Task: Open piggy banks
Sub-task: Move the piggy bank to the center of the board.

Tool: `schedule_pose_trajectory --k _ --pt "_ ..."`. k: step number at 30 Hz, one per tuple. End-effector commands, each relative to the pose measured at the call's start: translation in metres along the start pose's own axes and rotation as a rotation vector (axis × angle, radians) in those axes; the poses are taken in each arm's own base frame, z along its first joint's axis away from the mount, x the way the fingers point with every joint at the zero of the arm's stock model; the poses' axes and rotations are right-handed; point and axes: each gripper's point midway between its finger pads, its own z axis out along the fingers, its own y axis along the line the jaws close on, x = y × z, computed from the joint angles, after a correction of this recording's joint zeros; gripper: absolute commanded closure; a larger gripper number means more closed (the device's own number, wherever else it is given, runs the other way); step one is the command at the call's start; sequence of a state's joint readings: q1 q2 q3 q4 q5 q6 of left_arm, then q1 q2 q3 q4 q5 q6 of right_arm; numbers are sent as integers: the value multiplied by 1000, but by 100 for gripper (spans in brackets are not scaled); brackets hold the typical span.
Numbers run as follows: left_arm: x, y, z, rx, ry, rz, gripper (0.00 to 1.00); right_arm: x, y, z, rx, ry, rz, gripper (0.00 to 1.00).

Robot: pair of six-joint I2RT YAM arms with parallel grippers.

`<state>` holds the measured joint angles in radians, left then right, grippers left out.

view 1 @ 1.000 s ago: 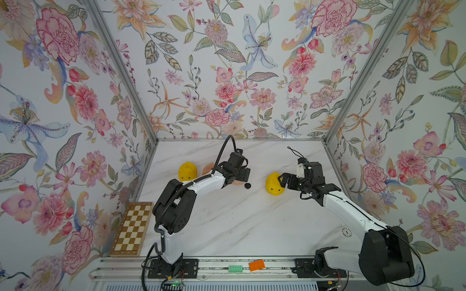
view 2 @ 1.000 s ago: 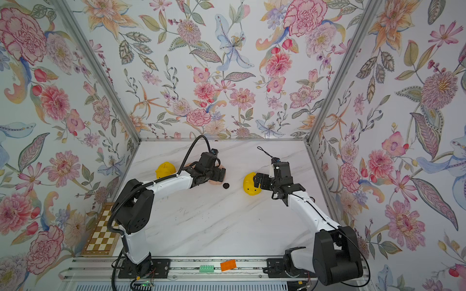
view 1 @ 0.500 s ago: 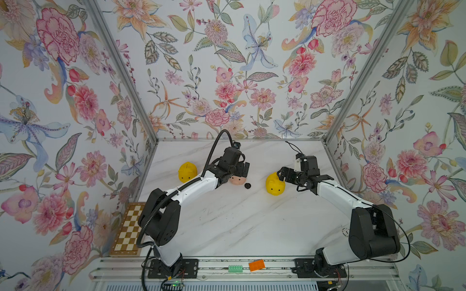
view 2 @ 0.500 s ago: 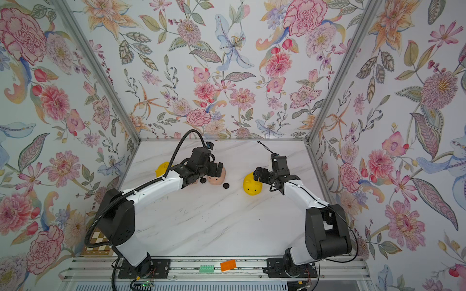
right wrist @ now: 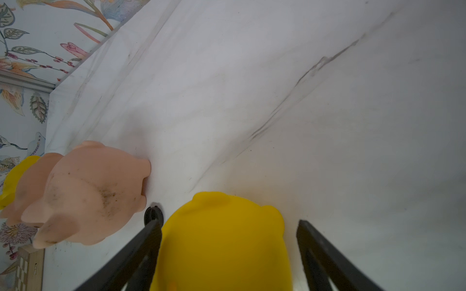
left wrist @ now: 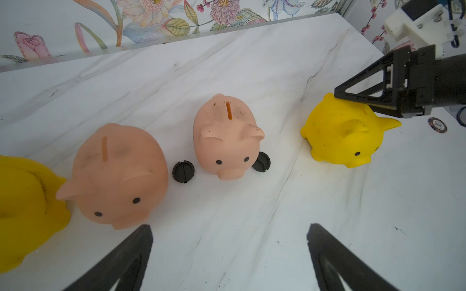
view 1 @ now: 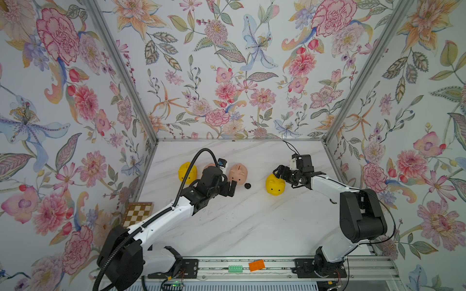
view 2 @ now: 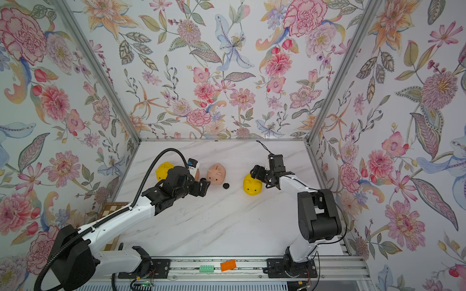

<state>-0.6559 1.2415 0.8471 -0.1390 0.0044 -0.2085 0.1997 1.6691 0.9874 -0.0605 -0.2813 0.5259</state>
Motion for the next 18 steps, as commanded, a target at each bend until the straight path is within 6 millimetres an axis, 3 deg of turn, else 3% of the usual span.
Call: schedule_pose_trajectory --k 1,11,18 --pt "1 -6 -12 45 -50 -22 1 0 19 2 -36 -17 32 15" --pt "17 -10 -19 96 -75 -47 1 45 37 -5 48 -87 159 14" --pt "26 -15 -16 136 -75 -55 1 95 84 -3 27 -85 202 13"
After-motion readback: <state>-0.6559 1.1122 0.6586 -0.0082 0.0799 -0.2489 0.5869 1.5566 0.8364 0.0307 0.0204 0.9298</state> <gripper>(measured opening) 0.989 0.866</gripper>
